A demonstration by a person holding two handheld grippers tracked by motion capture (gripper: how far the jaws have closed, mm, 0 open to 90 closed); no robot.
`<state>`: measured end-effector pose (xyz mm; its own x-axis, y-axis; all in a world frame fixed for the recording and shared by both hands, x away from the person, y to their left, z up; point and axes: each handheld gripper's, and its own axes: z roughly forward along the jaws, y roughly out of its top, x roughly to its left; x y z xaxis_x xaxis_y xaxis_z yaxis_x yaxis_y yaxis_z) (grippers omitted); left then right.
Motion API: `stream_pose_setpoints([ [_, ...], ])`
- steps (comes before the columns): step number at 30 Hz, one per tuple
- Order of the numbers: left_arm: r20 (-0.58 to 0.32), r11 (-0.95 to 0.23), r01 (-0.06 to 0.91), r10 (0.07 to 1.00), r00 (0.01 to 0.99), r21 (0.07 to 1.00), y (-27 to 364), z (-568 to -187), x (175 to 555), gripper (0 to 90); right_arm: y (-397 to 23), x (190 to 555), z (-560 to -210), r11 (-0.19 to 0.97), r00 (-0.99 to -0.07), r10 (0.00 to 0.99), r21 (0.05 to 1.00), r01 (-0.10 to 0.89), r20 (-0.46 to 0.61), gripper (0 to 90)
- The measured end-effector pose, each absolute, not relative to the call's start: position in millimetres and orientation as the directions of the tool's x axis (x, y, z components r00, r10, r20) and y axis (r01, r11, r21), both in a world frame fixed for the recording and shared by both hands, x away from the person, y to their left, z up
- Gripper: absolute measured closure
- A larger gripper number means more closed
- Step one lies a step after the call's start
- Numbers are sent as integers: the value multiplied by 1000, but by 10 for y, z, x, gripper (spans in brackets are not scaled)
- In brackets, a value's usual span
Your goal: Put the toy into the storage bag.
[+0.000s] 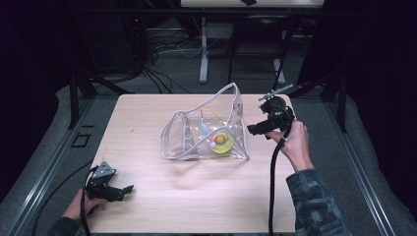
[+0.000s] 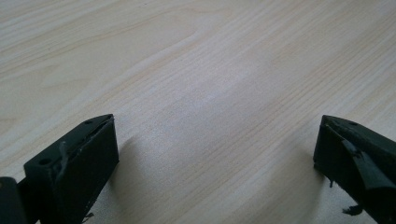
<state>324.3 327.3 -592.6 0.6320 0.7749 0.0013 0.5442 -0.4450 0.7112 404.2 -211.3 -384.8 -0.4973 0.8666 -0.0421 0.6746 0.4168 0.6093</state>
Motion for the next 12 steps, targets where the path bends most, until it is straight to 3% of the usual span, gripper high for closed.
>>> stream_pose_setpoints([
  [12,1,-445,544,775,632,711,3273,-5927,3243,0,-2468,3853,-4593,332,-428,902,544,770,55,59],
])
